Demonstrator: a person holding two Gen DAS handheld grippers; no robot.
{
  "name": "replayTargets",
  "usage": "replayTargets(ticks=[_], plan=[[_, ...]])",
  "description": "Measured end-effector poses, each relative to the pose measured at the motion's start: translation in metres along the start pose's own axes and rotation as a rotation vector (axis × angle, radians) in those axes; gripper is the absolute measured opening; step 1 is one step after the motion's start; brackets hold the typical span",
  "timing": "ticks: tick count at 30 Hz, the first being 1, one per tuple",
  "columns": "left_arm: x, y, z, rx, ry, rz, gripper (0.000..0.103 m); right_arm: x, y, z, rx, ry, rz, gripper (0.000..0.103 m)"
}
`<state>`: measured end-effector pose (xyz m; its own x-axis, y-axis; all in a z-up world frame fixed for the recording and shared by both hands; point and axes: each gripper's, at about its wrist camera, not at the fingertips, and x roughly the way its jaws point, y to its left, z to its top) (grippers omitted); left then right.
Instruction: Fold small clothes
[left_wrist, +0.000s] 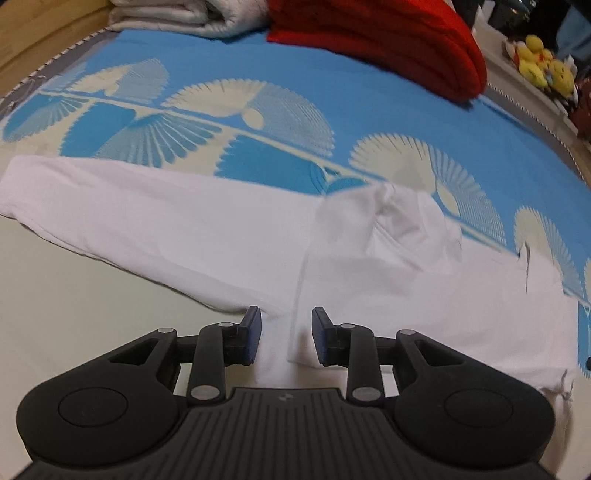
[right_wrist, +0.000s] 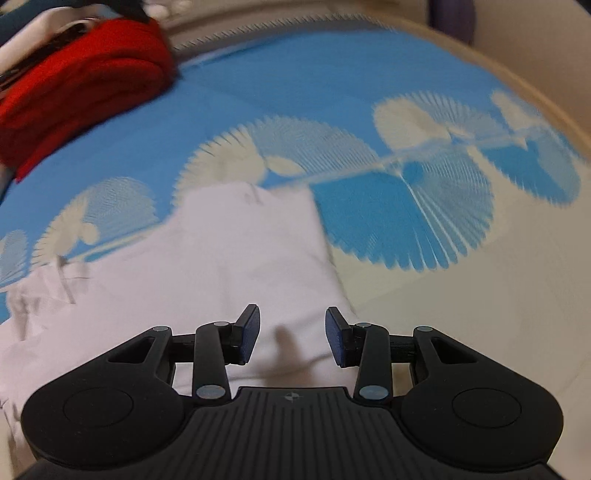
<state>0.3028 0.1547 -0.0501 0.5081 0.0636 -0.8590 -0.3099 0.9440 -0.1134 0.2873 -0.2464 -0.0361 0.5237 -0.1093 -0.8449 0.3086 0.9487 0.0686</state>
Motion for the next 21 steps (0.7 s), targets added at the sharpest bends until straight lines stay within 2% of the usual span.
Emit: replayTargets(ticks=[3,11,17,21], plan=[[-0.010,0.011,0.007,-0.009,-0.028,0.017,0.033,-0.017,0.024,0.001,-0.065,-0.049,0.025,0.042],[-0.027,0.036,0.016,-0.037,-0.074,0.032,0.033,-0.046,0.067,0.002,-0.174,-0.100,0.096,0.047],[-0.031,0.046,0.018,-0.067,-0.077,0.040,0.037,-0.051,0.079,-0.002,-0.226,-0.123,0.095,0.047],[-0.032,0.047,0.019,-0.073,-0.083,0.040,0.037,-0.050,0.078,-0.001,-0.217,-0.117,0.091,0.047]])
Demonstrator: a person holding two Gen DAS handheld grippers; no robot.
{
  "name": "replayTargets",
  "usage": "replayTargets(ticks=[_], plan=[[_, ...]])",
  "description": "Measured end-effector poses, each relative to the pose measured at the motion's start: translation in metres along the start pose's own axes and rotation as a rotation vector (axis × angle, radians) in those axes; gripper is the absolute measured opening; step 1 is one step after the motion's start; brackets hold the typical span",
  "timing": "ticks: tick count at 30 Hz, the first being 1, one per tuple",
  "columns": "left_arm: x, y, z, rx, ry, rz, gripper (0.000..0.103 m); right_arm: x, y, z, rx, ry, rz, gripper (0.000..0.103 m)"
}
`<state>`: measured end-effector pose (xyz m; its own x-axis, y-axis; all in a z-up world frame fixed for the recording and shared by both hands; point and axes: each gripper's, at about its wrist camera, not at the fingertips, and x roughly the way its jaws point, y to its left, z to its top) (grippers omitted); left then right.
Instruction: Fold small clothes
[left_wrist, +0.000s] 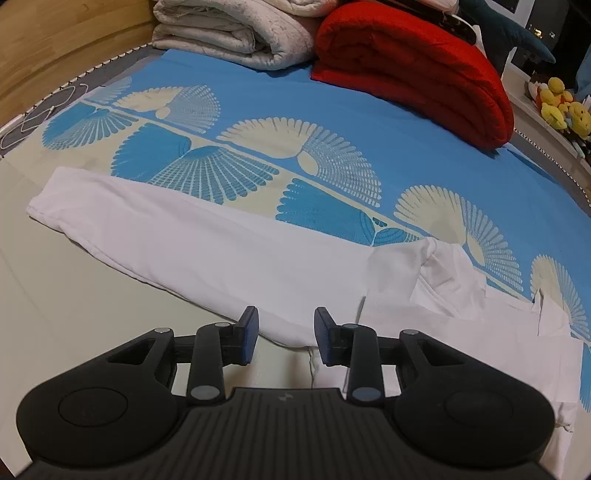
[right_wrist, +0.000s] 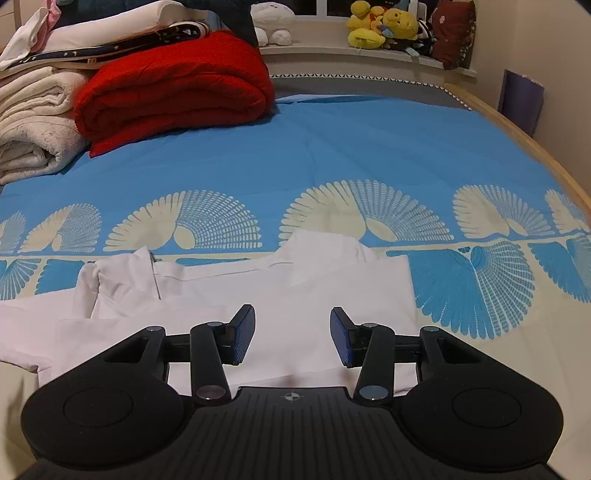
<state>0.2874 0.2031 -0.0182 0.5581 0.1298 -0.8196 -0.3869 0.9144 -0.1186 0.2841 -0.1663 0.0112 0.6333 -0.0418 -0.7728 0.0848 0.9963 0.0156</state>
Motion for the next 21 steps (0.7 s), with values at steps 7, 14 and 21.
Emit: replayTargets(ticks=[7,14,21], plan=[[0.001,0.002,0.000,-0.004,-0.010,0.015,0.037,0.003,-0.001,0.001,0.003,0.003,-0.001,0.047],[0.006,0.012,-0.003,-0.002,-0.041,0.046,0.037,0.003,0.003,0.002,0.017,0.013,0.026,0.047],[0.032,0.045,-0.012,-0.064,-0.097,0.089,0.020,0.002,0.010,0.007,0.024,0.003,0.053,0.047]])
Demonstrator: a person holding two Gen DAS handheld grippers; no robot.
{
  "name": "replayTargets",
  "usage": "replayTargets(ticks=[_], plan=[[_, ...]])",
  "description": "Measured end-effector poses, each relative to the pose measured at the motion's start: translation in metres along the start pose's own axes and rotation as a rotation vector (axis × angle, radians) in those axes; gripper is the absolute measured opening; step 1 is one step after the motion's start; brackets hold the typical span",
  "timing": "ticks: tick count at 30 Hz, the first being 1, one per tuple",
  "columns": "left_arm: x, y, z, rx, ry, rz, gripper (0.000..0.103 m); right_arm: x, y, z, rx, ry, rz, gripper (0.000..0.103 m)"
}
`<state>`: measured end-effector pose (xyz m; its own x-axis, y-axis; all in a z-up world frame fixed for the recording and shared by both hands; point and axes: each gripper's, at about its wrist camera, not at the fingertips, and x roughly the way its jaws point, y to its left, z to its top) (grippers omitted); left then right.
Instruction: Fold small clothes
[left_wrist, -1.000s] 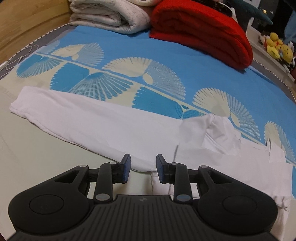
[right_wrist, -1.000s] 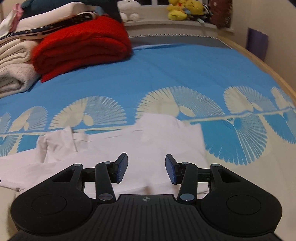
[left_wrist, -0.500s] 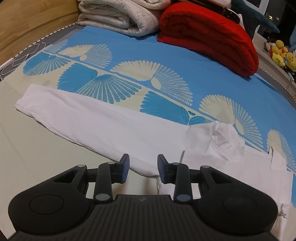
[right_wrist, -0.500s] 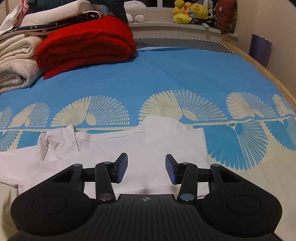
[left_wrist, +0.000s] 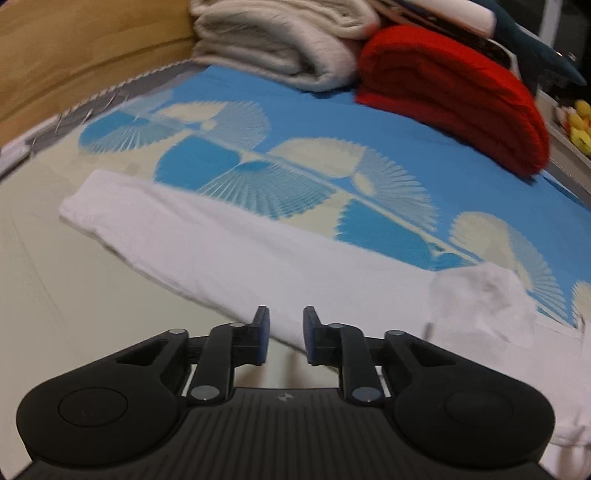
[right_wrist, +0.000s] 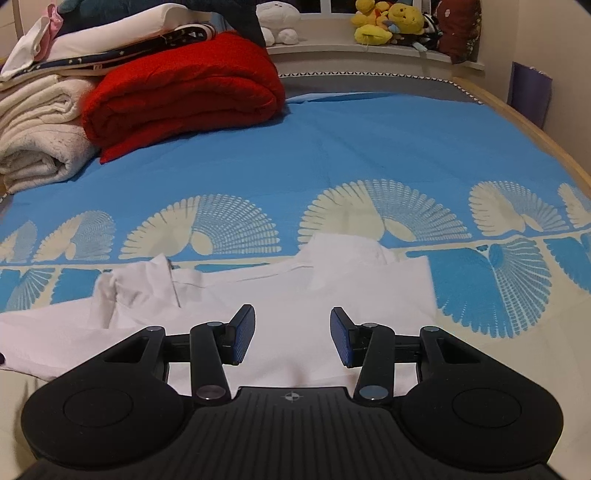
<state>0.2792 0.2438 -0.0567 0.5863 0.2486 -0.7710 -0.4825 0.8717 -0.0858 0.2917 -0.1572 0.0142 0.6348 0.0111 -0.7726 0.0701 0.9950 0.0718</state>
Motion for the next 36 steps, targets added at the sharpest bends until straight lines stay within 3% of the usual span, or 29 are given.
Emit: replayTargets(ticks=[2,5,10,12,14,16,18,19,20,23,26,28,31,34,36], plan=[[0.015,0.016,0.000,-0.017,-0.009,-0.001,0.020,0.000,0.000,0.001,-0.009,-0.007,-0.002,0.047],[0.036,0.054,0.012,-0.082,-0.067,0.079,0.026,0.003,-0.005,0.003,0.006,0.002,-0.005,0.047],[0.071,0.144,0.029,-0.398,-0.087,0.145,0.031,0.005,-0.015,0.006,0.017,0.023,0.006,0.047],[0.079,0.178,0.028,-0.561,-0.075,0.136,0.036,0.007,-0.019,0.006,0.016,0.026,0.002,0.047],[0.082,0.202,0.025,-0.703,-0.103,0.074,0.038,0.011,-0.023,0.008,0.019,0.037,-0.004,0.047],[0.085,0.211,0.031,-0.740,-0.106,0.048,0.039,0.015,-0.027,0.009,0.028,0.050,-0.007,0.047],[0.088,0.209,0.037,-0.715,-0.108,0.056,0.037,0.018,-0.031,0.009,0.033,0.057,-0.009,0.047],[0.090,0.208,0.039,-0.700,-0.104,0.067,0.031,0.019,-0.032,0.009,0.035,0.061,-0.009,0.047],[0.092,0.205,0.041,-0.680,-0.098,0.088,0.007,0.021,-0.033,0.009,0.039,0.067,-0.009,0.047],[0.089,0.189,0.046,-0.617,-0.119,0.130,0.004,0.027,-0.039,0.008,0.077,0.103,0.007,0.047],[0.070,0.135,0.061,-0.414,-0.203,0.086,0.004,0.033,-0.050,0.004,0.174,0.162,0.040,0.047],[0.044,0.080,0.069,-0.247,-0.268,-0.010,0.004,0.035,-0.056,0.002,0.218,0.178,0.045,0.047],[-0.004,-0.005,0.064,-0.062,-0.329,-0.221,0.004,0.033,-0.064,0.002,0.256,0.162,0.014,0.047],[-0.061,-0.096,0.035,0.126,-0.369,-0.458,0.004,0.029,-0.077,0.002,0.310,0.138,-0.026,0.047],[-0.082,-0.148,0.005,0.211,-0.325,-0.603,0.005,0.028,-0.089,0.002,0.356,0.129,-0.059,0.047]])
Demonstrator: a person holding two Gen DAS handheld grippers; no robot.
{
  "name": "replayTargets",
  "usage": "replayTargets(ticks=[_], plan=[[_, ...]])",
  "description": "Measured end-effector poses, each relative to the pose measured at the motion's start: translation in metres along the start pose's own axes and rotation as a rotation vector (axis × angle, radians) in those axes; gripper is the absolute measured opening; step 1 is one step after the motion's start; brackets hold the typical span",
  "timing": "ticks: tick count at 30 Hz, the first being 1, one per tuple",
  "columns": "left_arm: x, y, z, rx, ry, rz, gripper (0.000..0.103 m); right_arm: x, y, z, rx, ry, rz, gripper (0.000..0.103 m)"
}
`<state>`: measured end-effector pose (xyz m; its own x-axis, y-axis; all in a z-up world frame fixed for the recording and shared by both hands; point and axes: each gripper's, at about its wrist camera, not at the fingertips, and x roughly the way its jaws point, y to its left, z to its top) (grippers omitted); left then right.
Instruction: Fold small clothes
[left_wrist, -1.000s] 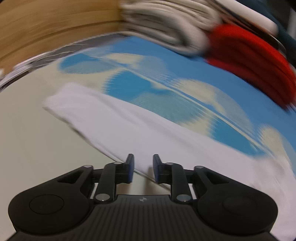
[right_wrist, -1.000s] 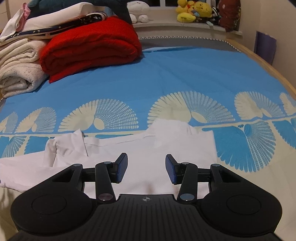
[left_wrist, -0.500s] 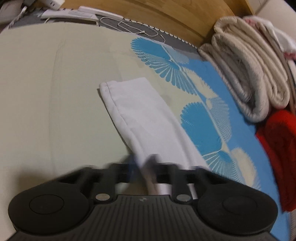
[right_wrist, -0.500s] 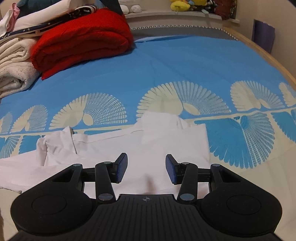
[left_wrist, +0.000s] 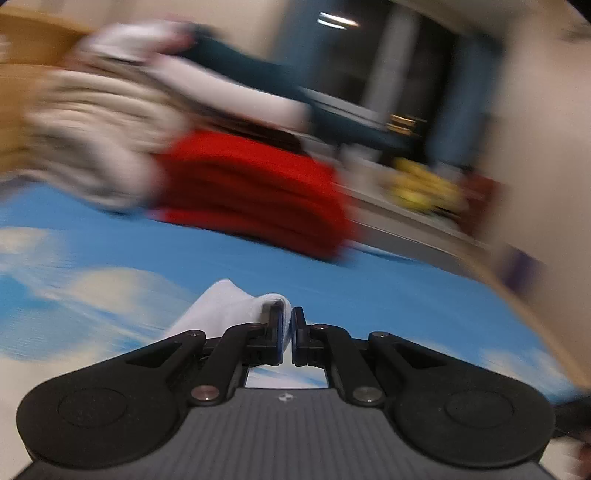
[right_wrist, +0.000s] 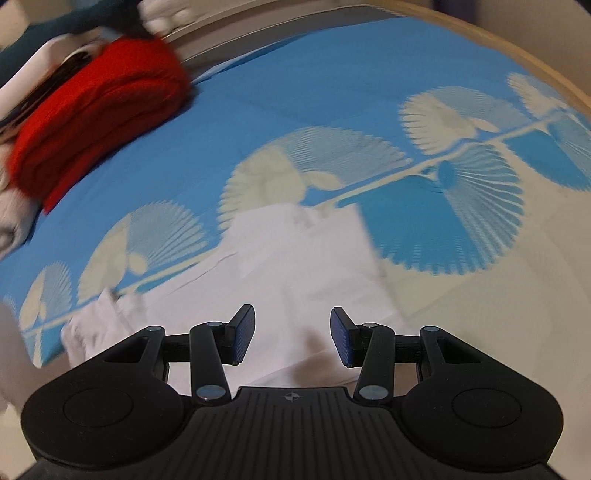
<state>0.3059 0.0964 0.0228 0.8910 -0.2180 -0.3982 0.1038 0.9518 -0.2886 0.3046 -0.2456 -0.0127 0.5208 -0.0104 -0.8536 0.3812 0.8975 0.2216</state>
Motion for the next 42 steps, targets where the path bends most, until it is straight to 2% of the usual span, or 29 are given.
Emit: replayTargets(ticks=[2,5,6,8,9,11,12,14,15,16,17,19,21,24,29,31,33,37,39,41,42], plan=[[0.017,-0.057,-0.026,0.056,0.137,-0.159,0.011,0.001,-0.011,0.003,0.041,-0.009,-0.026,0.047],[0.025,-0.108,-0.058,0.098,0.316,-0.259,0.018,0.005,-0.028,0.006,0.099,-0.006,-0.047,0.047],[0.025,-0.116,-0.061,0.123,0.366,-0.260,0.018,0.005,-0.034,0.007,0.122,-0.002,-0.050,0.047],[0.022,-0.114,-0.056,0.134,0.416,-0.172,0.019,0.006,-0.043,0.007,0.164,0.012,-0.050,0.047],[0.021,-0.106,-0.049,0.106,0.439,-0.124,0.019,0.006,-0.045,0.006,0.175,0.017,-0.044,0.047],[0.019,-0.077,-0.033,-0.018,0.489,0.005,0.021,0.006,-0.044,0.005,0.178,0.020,-0.023,0.047],[0.018,-0.058,-0.027,-0.091,0.497,0.077,0.022,0.005,-0.040,0.004,0.164,0.018,-0.008,0.046],[0.014,-0.023,-0.020,-0.176,0.461,0.159,0.022,0.006,-0.029,0.001,0.117,0.018,0.030,0.035],[0.012,-0.011,-0.019,-0.189,0.432,0.182,0.023,0.007,-0.021,-0.001,0.085,0.024,0.059,0.025],[0.010,0.003,-0.020,-0.189,0.399,0.215,0.024,0.009,-0.012,-0.005,0.046,0.032,0.089,0.022],[0.012,0.015,-0.028,-0.175,0.399,0.267,0.024,0.011,-0.001,-0.009,-0.003,0.042,0.115,0.021],[0.027,0.034,-0.034,-0.200,0.509,0.375,0.024,0.011,0.020,-0.018,-0.102,0.049,0.144,0.017],[0.036,0.048,-0.032,-0.271,0.531,0.346,0.024,0.012,0.044,-0.030,-0.223,0.041,0.170,0.017],[0.038,0.062,-0.021,-0.300,0.527,0.311,0.027,0.018,0.072,-0.046,-0.349,0.035,0.212,0.018],[0.029,0.079,-0.019,-0.357,0.540,0.321,0.027,0.028,0.107,-0.067,-0.471,0.000,0.221,0.034],[0.027,0.089,-0.014,-0.397,0.545,0.323,0.027,0.031,0.119,-0.076,-0.529,-0.014,0.221,0.048],[0.021,0.095,-0.006,-0.420,0.539,0.323,0.027,0.034,0.129,-0.085,-0.590,-0.024,0.217,0.051],[0.017,0.105,-0.001,-0.451,0.534,0.316,0.027,0.046,0.146,-0.106,-0.733,-0.008,0.173,0.051],[0.017,0.108,0.000,-0.459,0.535,0.317,0.027,0.054,0.151,-0.116,-0.812,-0.011,0.109,0.049],[0.017,0.110,0.000,-0.468,0.539,0.316,0.027,0.058,0.152,-0.120,-0.863,-0.022,0.067,0.027],[0.017,0.111,0.000,-0.470,0.539,0.315,0.027,0.059,0.149,-0.119,-0.863,-0.028,0.063,0.007]])
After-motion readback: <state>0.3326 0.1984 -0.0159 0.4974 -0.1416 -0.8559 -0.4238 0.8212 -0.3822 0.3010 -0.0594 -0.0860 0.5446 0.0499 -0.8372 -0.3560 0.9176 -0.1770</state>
